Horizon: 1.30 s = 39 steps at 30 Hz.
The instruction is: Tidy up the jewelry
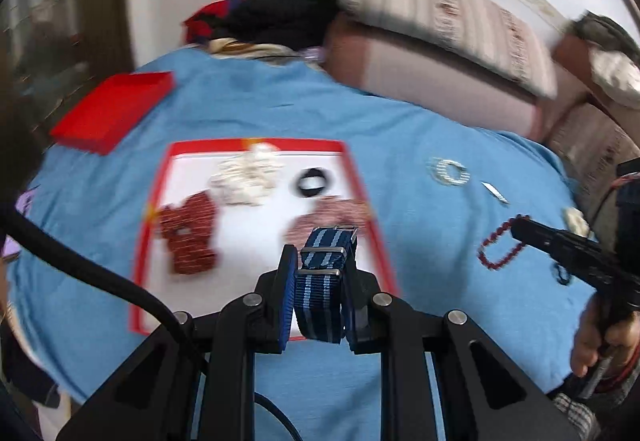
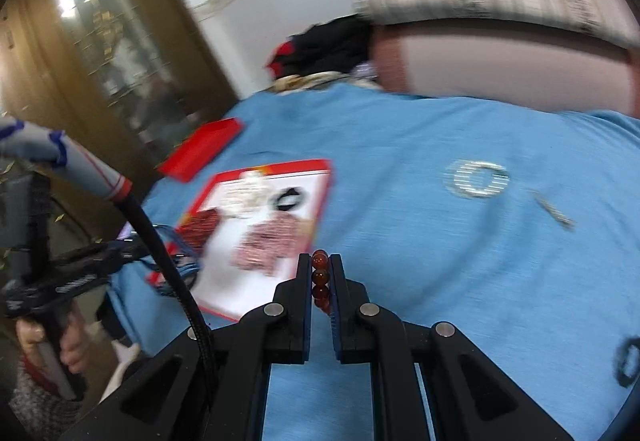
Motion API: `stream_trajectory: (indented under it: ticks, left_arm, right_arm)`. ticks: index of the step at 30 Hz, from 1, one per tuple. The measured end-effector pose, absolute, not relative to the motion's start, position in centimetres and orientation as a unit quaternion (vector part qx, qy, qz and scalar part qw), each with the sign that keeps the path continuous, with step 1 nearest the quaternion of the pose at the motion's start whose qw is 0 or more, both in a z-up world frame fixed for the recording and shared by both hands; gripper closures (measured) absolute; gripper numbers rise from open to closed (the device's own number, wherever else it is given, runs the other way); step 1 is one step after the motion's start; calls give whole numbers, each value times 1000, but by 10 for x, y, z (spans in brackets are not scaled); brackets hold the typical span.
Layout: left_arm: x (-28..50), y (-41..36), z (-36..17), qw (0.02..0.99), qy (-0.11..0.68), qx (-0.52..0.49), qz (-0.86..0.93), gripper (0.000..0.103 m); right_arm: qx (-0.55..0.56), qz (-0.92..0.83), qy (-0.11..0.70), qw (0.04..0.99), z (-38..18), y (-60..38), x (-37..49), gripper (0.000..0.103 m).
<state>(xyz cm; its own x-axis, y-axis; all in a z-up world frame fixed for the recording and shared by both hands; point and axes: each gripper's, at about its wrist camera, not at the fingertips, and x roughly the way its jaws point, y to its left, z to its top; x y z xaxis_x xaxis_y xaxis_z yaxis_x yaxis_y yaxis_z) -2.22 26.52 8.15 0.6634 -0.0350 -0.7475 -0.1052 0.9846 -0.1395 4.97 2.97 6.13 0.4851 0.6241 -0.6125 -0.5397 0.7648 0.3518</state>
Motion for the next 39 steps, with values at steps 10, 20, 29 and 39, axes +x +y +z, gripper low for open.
stream_trajectory:
  ticks: [10, 20, 29, 39]
  left_arm:
    - [-20, 322, 29, 884, 445, -126, 76, 84]
    - [-10, 348, 10, 877, 449, -136, 106, 84]
    - [-1, 366, -9, 863, 461, -148, 144, 84]
    - [-16, 346, 22, 879, 435, -145, 129, 47]
  right_arm:
    - [44, 421, 439, 792, 13, 150, 57, 94]
    - [9, 400, 468, 788, -25, 173, 65, 94]
    - [-31, 375, 460, 804, -29, 163, 65, 92]
    - [-37, 374, 429, 821, -9, 152, 51, 49]
